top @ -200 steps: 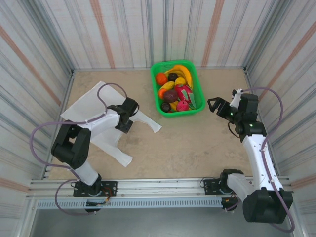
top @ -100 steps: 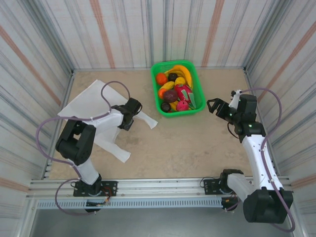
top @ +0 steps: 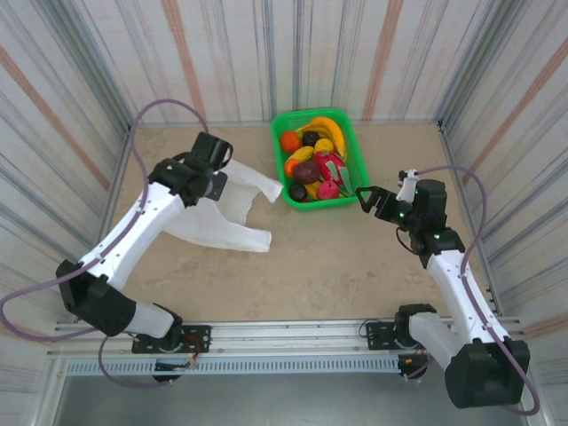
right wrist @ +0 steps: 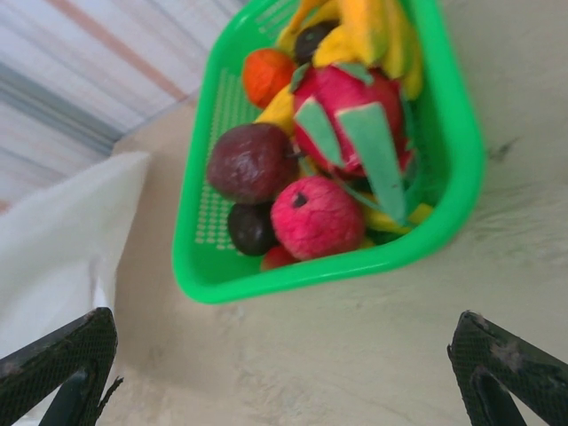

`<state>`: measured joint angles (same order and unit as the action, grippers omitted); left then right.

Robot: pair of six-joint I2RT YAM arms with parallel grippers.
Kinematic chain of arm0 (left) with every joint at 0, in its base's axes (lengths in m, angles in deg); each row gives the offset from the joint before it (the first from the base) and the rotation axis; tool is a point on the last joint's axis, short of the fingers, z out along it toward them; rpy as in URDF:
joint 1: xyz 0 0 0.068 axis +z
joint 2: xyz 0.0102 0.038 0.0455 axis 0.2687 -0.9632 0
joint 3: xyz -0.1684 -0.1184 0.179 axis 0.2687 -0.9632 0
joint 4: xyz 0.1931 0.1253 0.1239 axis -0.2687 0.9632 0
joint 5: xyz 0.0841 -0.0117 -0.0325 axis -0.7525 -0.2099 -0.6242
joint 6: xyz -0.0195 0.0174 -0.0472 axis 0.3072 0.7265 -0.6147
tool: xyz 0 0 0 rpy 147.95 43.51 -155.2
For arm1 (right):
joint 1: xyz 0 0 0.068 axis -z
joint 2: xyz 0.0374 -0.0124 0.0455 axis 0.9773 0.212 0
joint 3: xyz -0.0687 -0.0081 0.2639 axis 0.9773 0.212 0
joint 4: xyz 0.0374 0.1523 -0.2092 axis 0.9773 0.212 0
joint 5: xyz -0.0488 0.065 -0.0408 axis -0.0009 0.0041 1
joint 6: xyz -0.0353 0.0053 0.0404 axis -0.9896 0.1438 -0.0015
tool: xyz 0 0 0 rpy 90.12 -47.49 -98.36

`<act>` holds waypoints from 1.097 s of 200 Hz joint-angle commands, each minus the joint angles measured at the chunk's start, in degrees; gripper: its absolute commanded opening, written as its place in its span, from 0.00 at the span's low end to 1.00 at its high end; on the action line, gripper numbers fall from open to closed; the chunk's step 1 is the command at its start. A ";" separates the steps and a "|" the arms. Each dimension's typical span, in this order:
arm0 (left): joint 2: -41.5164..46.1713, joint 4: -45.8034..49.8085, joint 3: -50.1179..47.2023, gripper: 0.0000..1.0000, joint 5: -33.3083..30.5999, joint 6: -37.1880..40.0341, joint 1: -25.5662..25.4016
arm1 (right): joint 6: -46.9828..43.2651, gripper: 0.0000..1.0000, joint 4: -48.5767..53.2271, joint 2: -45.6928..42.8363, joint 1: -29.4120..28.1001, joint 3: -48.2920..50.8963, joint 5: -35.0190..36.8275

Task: Place the fake fruits into the plastic bag and tie a complex knot

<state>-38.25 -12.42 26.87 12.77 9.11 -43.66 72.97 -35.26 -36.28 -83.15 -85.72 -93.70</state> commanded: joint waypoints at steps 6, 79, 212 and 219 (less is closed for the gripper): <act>1.01 12.13 6.79 0.00 7.96 -2.93 0.74 | 4.64 0.99 -16.16 -2.08 -6.63 7.59 -1.71; 0.38 12.76 14.34 0.00 20.41 -6.98 0.83 | 4.83 0.99 -49.61 11.44 -31.58 13.95 16.13; -0.65 12.38 15.71 0.00 25.77 -9.59 0.21 | 12.97 0.94 -73.06 42.53 -45.04 -1.57 33.17; -0.37 11.98 15.48 0.00 25.86 -9.59 0.21 | 13.40 0.92 -72.18 42.86 -44.99 -2.34 34.22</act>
<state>-40.02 -0.38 41.93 37.14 0.45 -43.07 82.52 -108.04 4.81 -127.69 -85.52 -67.41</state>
